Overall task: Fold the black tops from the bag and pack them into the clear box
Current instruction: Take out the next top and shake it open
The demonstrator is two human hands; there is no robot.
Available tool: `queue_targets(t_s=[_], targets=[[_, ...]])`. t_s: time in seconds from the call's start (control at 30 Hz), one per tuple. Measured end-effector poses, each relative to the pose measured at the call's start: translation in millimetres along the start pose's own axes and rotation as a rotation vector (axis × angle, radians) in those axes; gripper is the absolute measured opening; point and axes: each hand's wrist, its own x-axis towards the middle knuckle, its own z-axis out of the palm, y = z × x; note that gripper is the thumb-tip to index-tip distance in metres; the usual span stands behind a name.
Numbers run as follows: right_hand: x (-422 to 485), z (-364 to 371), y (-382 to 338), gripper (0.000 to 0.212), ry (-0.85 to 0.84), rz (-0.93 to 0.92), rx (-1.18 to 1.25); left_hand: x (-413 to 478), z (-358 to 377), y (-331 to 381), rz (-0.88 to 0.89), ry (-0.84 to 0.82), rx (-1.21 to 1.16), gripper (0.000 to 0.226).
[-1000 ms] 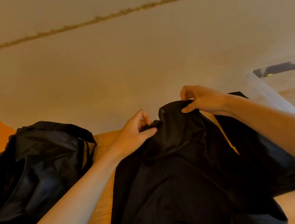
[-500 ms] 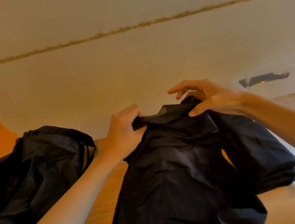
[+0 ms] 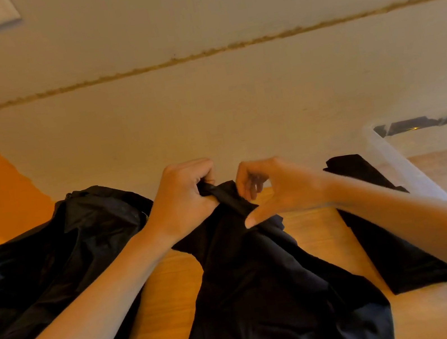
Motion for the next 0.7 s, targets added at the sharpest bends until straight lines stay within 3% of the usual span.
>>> queue_targets(t_s=[0.07, 0.17, 0.27, 0.37, 0.47, 0.53, 0.7], targets=[[0, 12, 2, 0.016, -0.007, 0.000, -0.030, -4, -5, -1, -0.014, -0.005, 0.018, 0.039], [-1, 5, 1, 0.009, -0.024, 0.049, -0.021, -11, -17, -4, -0.070, -0.049, 0.004, 0.046], [1, 4, -4, 0.012, -0.079, 0.072, 0.034, -12, -27, -8, -0.113, -0.089, -0.010, 0.052], [7, 25, -7, 0.031, -0.087, 0.097, 0.027, -9, -30, -6, -0.129, -0.097, 0.024, 0.049], [10, 32, -6, 0.023, -0.125, 0.095, -0.036, -7, -34, -4, -0.173, -0.117, 0.046, 0.052], [8, 22, -3, 0.032, -0.163, 0.105, -0.001, -6, -44, -3, -0.221, -0.199, 0.083, 0.053], [-2, -12, 1, 0.039, -0.129, 0.122, 0.099, -3, -87, 0, -0.367, -0.577, 0.024, 0.027]])
